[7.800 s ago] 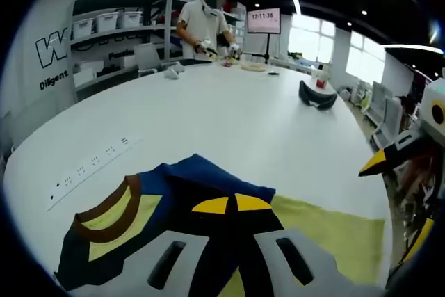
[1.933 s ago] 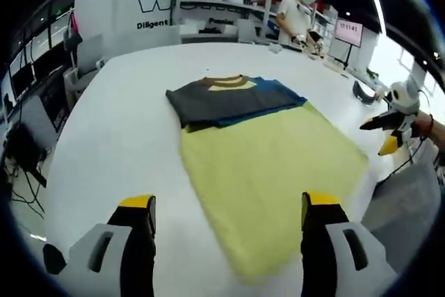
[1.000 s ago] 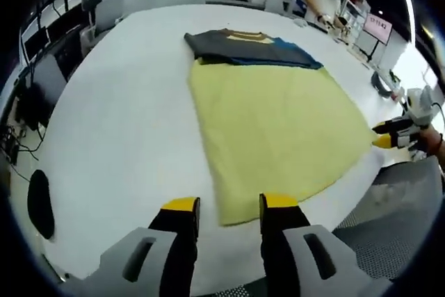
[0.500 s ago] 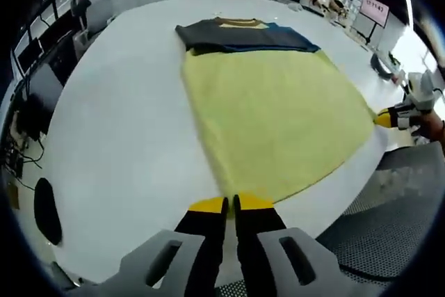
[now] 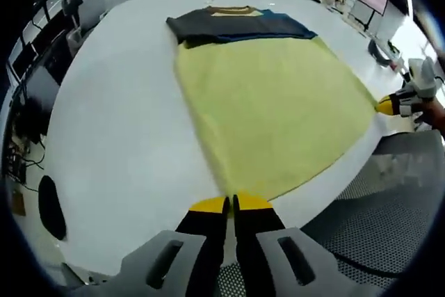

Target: Fold the garment on the visible template until the final outline fits inside the template.

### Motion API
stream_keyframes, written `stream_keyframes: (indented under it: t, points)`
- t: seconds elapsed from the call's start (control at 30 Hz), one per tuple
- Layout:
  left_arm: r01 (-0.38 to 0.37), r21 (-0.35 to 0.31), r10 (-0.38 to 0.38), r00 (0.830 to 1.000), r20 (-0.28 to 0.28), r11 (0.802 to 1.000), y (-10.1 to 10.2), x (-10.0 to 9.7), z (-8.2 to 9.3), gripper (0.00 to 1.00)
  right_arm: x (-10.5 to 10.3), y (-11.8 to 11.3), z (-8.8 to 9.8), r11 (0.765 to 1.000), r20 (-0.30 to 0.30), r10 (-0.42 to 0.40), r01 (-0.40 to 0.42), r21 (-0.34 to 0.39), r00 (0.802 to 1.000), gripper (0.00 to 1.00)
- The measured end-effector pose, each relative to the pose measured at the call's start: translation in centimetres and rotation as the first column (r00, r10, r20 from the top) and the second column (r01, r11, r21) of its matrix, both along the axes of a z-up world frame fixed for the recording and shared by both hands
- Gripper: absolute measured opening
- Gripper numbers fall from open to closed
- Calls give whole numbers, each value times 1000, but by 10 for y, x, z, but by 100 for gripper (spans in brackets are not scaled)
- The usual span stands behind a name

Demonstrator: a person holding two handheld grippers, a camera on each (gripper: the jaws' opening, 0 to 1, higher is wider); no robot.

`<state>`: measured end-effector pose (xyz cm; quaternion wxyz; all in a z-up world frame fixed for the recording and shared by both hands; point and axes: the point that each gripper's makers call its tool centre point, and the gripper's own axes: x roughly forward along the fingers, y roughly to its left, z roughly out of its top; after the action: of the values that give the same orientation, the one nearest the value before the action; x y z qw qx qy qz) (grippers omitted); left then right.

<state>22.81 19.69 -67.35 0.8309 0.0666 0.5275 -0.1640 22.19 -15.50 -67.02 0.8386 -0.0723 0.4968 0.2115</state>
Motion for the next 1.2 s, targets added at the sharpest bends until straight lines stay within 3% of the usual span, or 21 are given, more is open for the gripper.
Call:
stream_keyframes:
  t: [0.17, 0.63, 0.93, 1.2]
  points:
    - [1, 2, -1, 1000, -24, 1000, 0, -9, -1, 3, -5, -1, 0, 1000, -11, 20, -20, -18, 1000, 0]
    - [-2, 14, 3, 998, -63, 1000, 4, -29, 1, 3, -27, 2, 5, 1000, -88, 3, -2, 18, 996, 0]
    - [-11, -16, 11, 1000, -7, 1000, 3, -21, 22, 3, -18, 4, 25, 997, -37, -35, 37, 61, 999, 0]
    - [-18, -34, 21, 996, 85, 999, 1, 8, 52, 3, 11, 7, 60, 990, 67, -74, 65, 127, 995, 0]
